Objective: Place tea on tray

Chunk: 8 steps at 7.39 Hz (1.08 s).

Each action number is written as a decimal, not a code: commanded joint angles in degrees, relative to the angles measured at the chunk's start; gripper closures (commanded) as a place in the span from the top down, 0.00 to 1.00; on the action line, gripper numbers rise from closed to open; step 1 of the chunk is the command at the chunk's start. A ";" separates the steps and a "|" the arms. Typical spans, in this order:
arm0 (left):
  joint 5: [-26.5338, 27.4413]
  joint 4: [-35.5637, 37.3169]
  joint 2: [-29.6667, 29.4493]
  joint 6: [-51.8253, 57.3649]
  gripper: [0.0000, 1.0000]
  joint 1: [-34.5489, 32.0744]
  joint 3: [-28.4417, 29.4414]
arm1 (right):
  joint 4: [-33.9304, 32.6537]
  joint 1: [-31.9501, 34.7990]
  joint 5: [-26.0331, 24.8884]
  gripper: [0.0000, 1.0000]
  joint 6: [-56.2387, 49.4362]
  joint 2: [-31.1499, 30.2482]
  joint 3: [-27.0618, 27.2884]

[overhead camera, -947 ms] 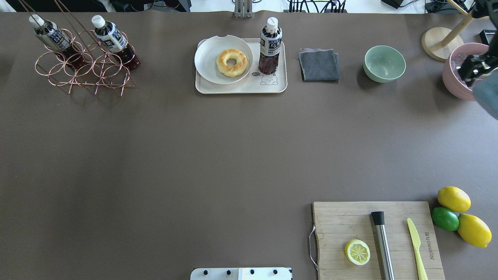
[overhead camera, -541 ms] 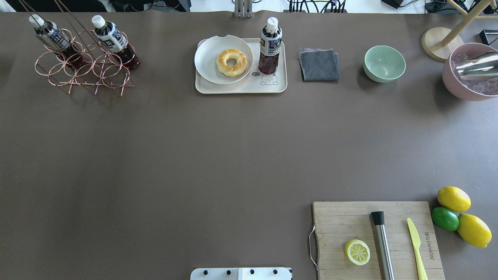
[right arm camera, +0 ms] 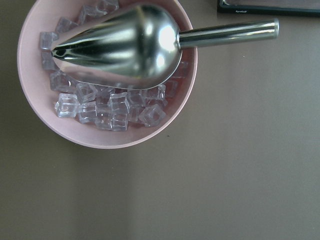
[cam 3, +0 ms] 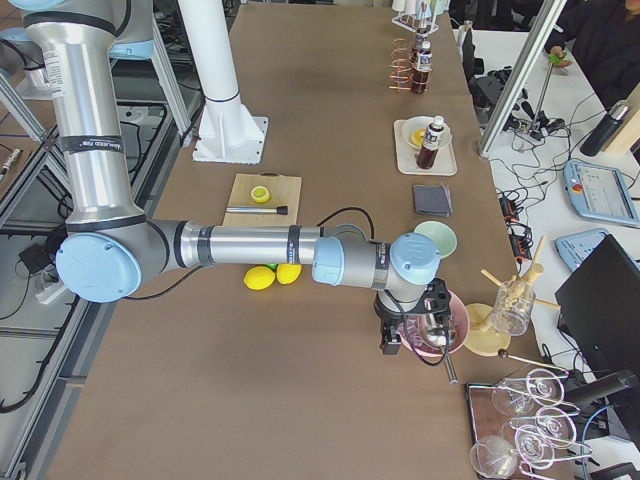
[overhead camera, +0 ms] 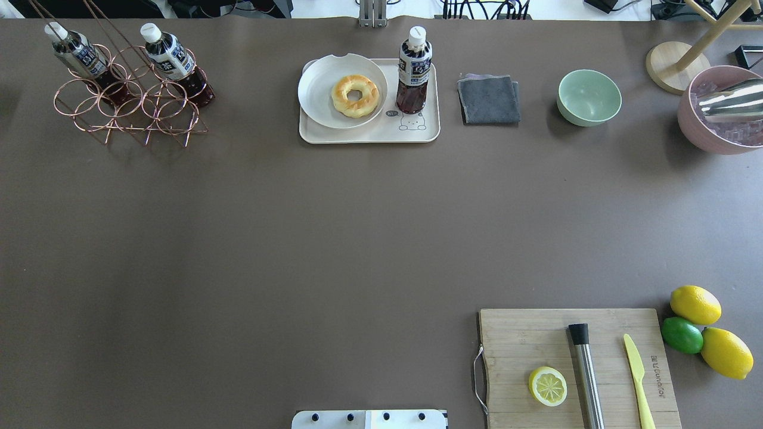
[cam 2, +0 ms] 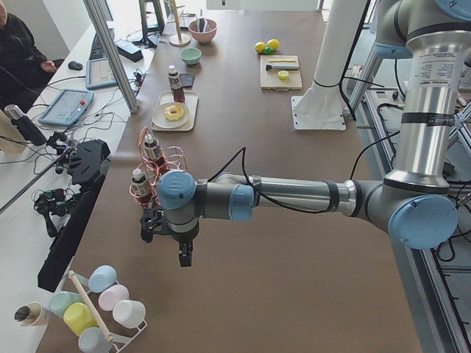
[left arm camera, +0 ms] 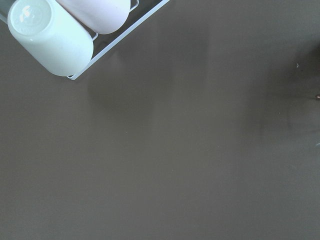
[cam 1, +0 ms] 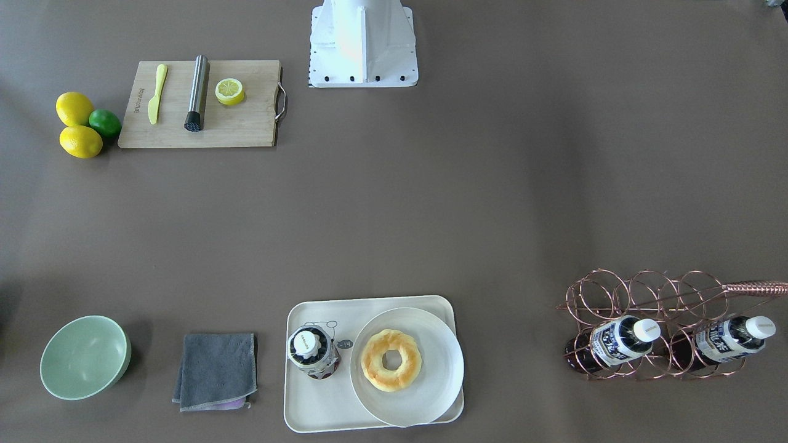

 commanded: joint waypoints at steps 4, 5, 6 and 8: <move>0.00 -0.09 1.27 0.00 0.97 -0.08 -0.46 | -6.49 1.58 -0.78 1.00 -0.85 -0.82 6.34; 0.00 -0.09 1.36 0.00 0.97 -0.08 -0.37 | -6.49 1.58 -0.96 1.00 -0.85 -0.73 6.08; 0.09 -0.09 1.36 0.00 0.97 0.00 -0.37 | -6.41 1.58 -0.96 1.00 -0.94 -0.64 5.73; 0.44 -0.09 1.36 0.00 0.97 -0.08 -0.28 | -6.23 1.58 -1.48 1.00 -0.85 -0.82 5.73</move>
